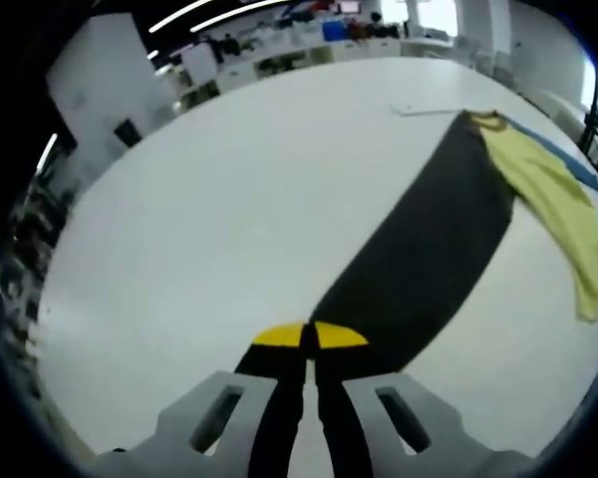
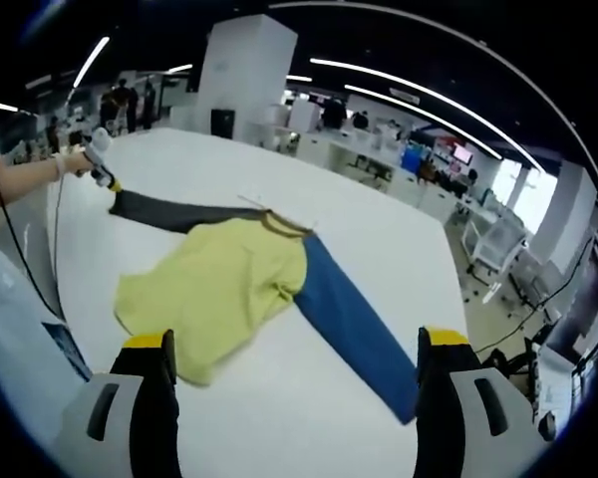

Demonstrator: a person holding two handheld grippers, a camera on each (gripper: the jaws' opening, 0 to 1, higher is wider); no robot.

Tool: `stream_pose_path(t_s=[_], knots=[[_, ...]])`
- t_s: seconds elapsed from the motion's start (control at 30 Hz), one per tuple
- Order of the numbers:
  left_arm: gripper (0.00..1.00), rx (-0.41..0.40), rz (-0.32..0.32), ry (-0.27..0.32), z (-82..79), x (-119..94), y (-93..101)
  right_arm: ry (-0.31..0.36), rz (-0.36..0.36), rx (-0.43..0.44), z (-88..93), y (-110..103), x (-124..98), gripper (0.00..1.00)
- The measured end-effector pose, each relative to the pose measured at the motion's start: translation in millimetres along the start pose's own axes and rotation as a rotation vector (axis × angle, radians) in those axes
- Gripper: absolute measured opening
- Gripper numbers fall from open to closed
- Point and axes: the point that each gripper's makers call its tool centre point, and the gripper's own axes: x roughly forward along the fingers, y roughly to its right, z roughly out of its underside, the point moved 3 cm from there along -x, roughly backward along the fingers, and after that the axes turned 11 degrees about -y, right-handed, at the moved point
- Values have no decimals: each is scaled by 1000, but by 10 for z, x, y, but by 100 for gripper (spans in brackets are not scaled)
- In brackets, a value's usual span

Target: Fold the garment on the visible template until the final outline fits inside the template.

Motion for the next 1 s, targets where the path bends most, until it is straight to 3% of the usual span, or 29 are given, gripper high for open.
stream_pose_path(t_s=[0.67,1.0], knots=[[0,-57,-26,-13,5,228,-176,-31,-5,7,-40,66,169,100],[0,-23,-57,-48,30,318,-158,-37,-7,8,-52,54,182,100]])
